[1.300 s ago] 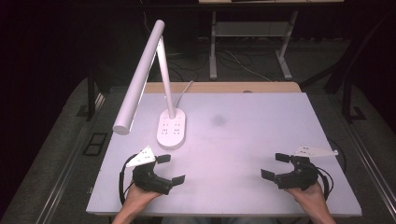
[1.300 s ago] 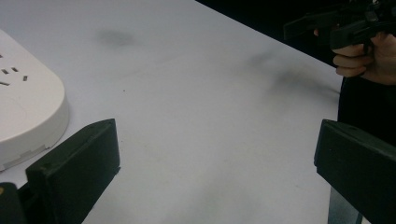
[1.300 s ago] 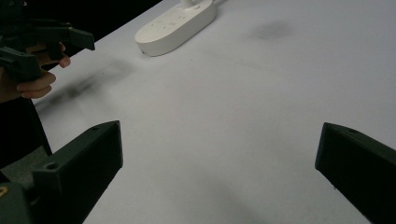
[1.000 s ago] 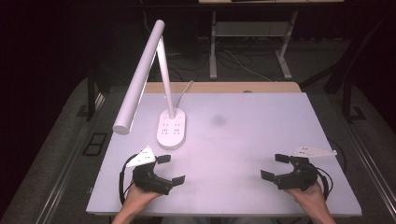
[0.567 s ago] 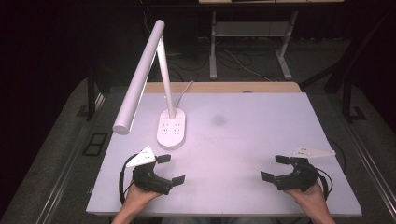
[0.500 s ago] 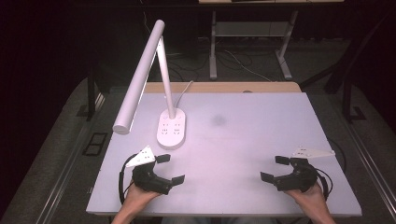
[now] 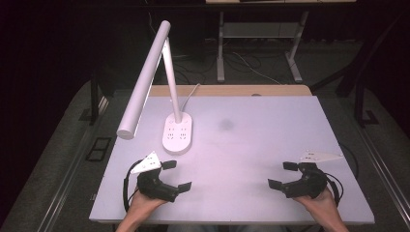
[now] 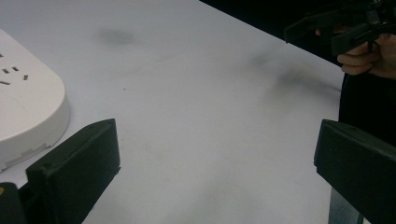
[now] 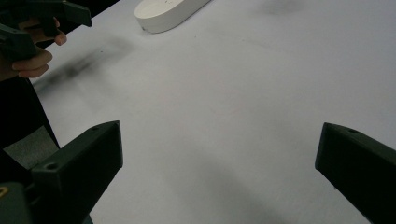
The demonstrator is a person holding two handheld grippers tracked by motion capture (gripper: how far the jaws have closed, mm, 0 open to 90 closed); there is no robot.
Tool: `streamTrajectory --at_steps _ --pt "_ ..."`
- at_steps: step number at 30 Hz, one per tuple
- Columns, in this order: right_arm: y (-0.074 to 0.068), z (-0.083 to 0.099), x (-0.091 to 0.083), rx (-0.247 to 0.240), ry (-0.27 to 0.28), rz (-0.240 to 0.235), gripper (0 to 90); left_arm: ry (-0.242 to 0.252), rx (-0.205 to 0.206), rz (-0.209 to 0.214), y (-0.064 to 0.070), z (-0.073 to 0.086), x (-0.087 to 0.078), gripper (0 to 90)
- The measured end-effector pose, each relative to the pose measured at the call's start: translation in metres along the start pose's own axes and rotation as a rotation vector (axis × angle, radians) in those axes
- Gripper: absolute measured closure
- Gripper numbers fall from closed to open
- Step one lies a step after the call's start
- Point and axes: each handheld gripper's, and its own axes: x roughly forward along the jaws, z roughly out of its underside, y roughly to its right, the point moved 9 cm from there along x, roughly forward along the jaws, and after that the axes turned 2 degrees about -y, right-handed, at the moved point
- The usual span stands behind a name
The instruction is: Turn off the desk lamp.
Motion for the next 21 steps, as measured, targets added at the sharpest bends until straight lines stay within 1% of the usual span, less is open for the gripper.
streamTrajectory --at_steps 3,13,21 --pt "-0.001 -0.004 0.000 -0.007 -0.011 -0.004 0.8 0.000 -0.001 -0.002 -0.001 0.000 -0.001 0.0" --pt "-0.008 -0.022 0.003 -0.041 -0.022 -0.013 0.8 0.005 -0.006 -0.001 0.000 0.000 -0.001 0.0" --pt "-0.011 -0.032 0.006 -0.051 -0.025 -0.026 0.8 0.005 -0.006 0.000 -0.001 0.000 -0.001 0.0"
